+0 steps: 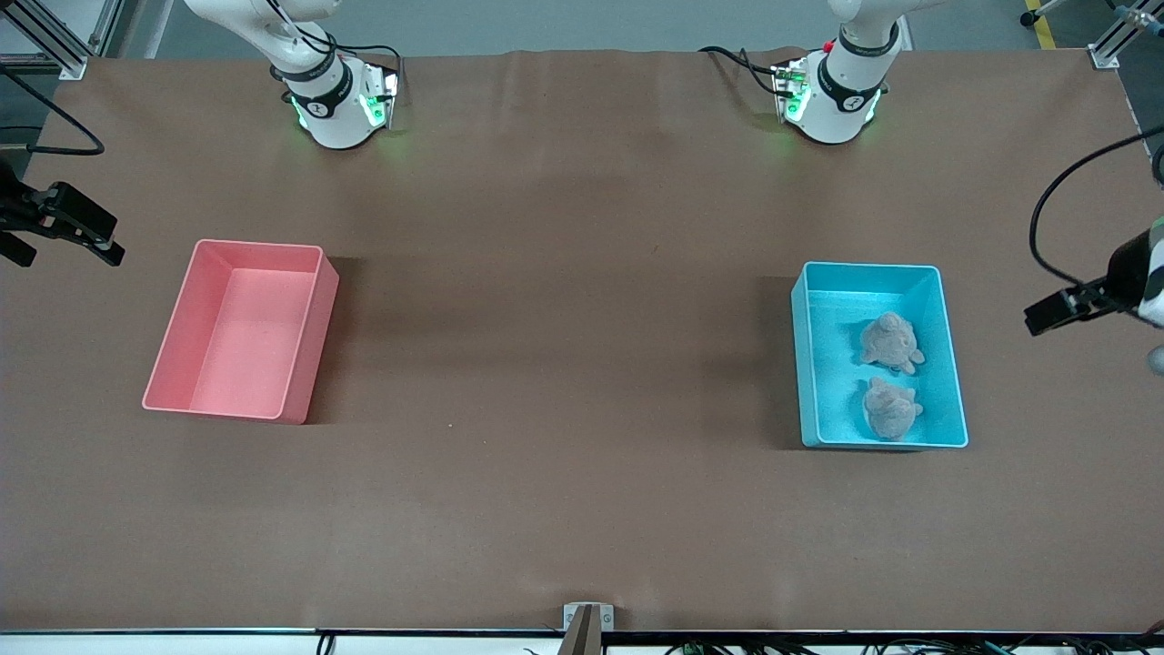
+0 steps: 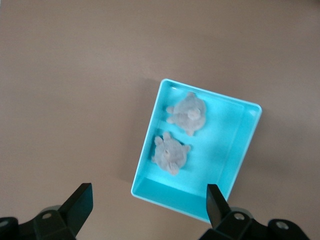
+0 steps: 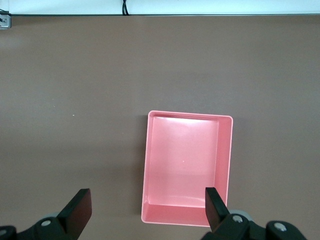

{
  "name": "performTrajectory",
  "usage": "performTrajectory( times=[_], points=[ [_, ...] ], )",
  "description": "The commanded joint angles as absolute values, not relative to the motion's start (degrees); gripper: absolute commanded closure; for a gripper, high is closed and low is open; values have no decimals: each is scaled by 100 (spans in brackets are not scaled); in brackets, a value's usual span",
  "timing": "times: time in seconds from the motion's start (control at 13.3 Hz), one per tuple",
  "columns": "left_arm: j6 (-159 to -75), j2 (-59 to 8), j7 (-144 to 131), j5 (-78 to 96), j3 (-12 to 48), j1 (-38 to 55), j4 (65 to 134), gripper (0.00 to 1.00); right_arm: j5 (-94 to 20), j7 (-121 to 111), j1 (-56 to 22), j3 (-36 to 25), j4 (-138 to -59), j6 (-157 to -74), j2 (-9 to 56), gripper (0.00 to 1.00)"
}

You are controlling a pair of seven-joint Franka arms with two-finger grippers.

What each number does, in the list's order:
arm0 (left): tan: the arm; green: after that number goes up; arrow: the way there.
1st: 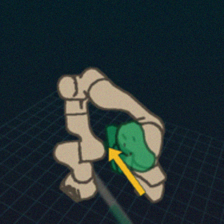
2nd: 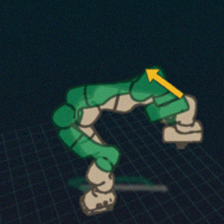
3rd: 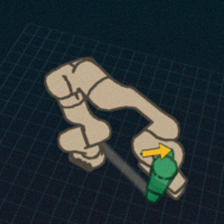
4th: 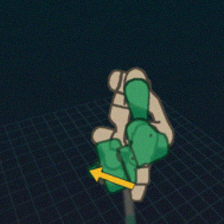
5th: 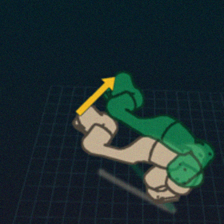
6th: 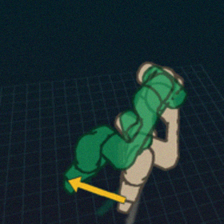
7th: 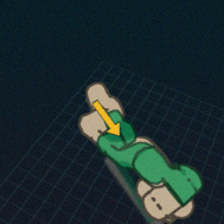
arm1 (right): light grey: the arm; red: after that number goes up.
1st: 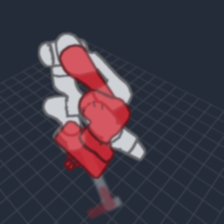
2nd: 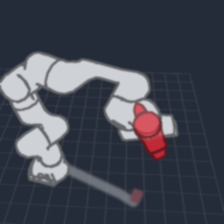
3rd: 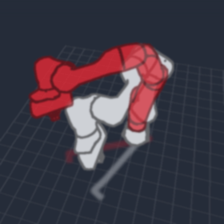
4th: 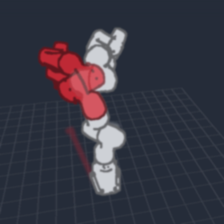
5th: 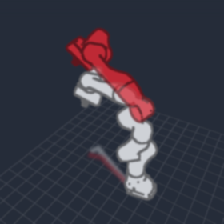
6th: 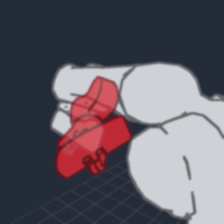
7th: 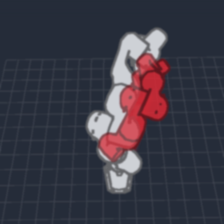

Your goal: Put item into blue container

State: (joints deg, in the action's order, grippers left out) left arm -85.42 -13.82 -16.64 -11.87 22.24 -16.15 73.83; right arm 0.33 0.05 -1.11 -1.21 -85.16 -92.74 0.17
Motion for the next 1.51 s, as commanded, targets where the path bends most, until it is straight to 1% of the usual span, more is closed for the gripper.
performTrajectory(
  times=[0.0,0.15,0.23,0.3,0.6,0.83,1.13,1.43],
  points=[
    [-8350,-915,-1214,-697,1323,-1032,7646,0,105,-44,-53,-62,-8446,-9237,44,0],
    [-8332,-486,-1117,-371,322,-216,8031,0,105,-44,-53,-62,-8446,-9237,44,0],
    [-8332,-362,-933,-291,3,33,8155,0,105,-44,-53,-62,-8446,-9237,44,0],
    [-8323,-256,-575,-212,-87,61,8278,0,105,-44,-53,-62,-8446,-9237,44,0],
    [-8323,175,-325,-35,-176,18,8797,0,105,-44,-53,-62,-8446,-9246,44,0],
    [-8367,333,-334,87,69,-377,8990,0,105,-44,-53,-62,-8446,-9246,44,0],
    [-8587,693,-474,105,184,-440,9403,0,105,-44,-53,-62,-8446,-9246,44,0],
    [-8631,686,-510,97,176,-413,9378,0,105,-44,-53,-62,-8446,-9246,44,0]
  ],
)
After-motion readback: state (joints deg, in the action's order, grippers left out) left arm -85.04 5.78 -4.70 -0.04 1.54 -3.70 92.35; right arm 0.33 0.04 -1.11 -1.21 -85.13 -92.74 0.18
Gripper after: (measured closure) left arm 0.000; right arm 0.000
